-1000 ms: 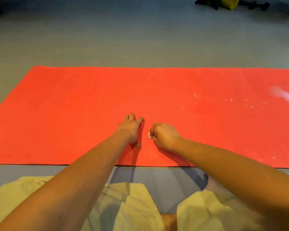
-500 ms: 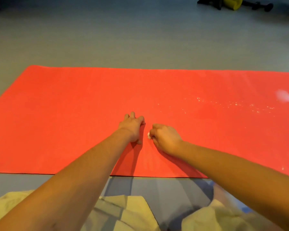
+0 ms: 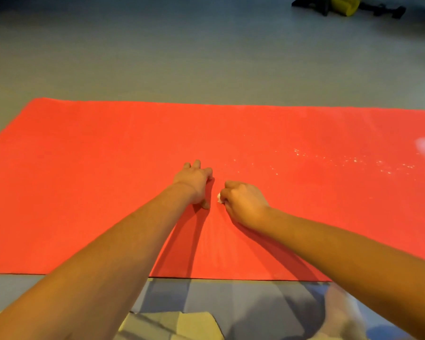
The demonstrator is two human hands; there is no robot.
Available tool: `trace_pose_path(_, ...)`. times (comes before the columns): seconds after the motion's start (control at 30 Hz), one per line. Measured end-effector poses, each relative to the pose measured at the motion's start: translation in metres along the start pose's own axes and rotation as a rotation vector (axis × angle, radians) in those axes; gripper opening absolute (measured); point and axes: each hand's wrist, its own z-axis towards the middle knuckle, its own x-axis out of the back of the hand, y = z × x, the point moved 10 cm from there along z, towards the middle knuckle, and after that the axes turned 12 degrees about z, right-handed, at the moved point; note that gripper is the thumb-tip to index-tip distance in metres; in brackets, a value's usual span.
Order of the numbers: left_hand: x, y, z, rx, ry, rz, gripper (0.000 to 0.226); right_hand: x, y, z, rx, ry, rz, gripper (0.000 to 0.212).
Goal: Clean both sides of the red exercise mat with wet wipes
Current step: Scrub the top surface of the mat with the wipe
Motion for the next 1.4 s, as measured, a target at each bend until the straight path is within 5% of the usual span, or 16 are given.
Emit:
trace_pose_path(0.37,-0.006,0.000,0.014,-0.077,-0.063,0.055,0.126,0.028,0.052,0.101,-0.213,0.067,-0.155,0.019)
trace_pose_path(0.43,-0.001,-0.002,0.021,-0.067,-0.064,0.067,0.109,0.022,0.041,0.080,-0.160,0.057,-0.143,0.019)
trace_pose_path(0.57,0.012,-0.008,0.038,-0.008,0.062,-0.087,0.041,0.008,0.018,0.035,-0.017,0.026,-0.097,0.018)
trace_pose_path(0.67,0.015,-0.005,0.046,0.017,0.173,-0.174,0.022,0.009,0.025,0.042,-0.043,0.023,-0.066,0.020)
trace_pose_path(1.2,0.024,-0.002,0.088,0.020,0.586,-0.086,0.043,0.047,0.124,0.203,-0.137,0.161,-0.229,0.020)
trace_pose_path(1.4,0.018,-0.002,0.093,0.016,0.620,-0.124,0.052,0.065,0.164,0.268,-0.159,0.221,-0.232,0.023)
